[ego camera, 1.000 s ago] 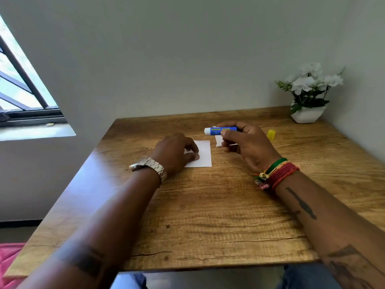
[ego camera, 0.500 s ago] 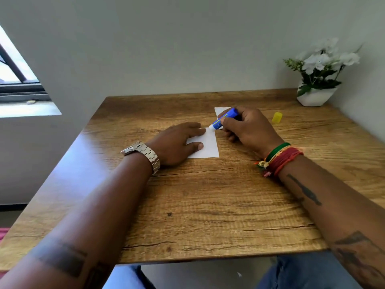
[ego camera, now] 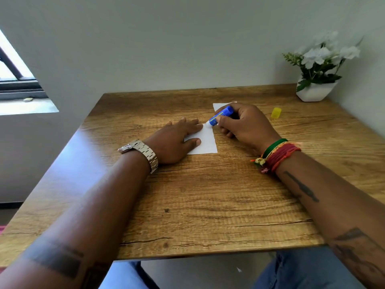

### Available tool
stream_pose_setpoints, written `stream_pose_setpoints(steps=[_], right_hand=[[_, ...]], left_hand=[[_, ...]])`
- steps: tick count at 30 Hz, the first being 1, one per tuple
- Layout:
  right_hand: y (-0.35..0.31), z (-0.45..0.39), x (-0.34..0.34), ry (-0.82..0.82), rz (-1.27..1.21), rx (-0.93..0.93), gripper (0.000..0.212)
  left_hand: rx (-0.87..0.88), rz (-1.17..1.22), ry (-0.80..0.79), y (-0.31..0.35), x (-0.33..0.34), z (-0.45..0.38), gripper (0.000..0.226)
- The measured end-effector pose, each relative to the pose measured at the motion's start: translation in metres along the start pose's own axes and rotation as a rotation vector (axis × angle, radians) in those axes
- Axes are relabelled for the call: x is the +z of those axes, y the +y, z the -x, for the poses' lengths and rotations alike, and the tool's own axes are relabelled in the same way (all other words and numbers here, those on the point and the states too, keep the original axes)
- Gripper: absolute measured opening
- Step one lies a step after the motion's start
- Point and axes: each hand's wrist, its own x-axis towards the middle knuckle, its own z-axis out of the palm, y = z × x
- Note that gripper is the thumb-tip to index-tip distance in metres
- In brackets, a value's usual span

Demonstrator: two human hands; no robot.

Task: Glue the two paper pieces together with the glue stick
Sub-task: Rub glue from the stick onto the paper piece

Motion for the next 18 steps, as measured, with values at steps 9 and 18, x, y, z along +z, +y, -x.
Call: stream_pose_setpoints(steps=[9,18], right_hand=[[-0.007,0.003,-0.001,-0.026,0.102,-0.004,0.022],[-0.019,0.014,-0.008,-0.072,0.154,-0.035,0.018]], left_hand=[[-0.005,-0.002,-0.008,0.001,-0.001,0.0,0.056],[-0.014,0.01,0.001,0.001,-0.001,0.001,0.055]])
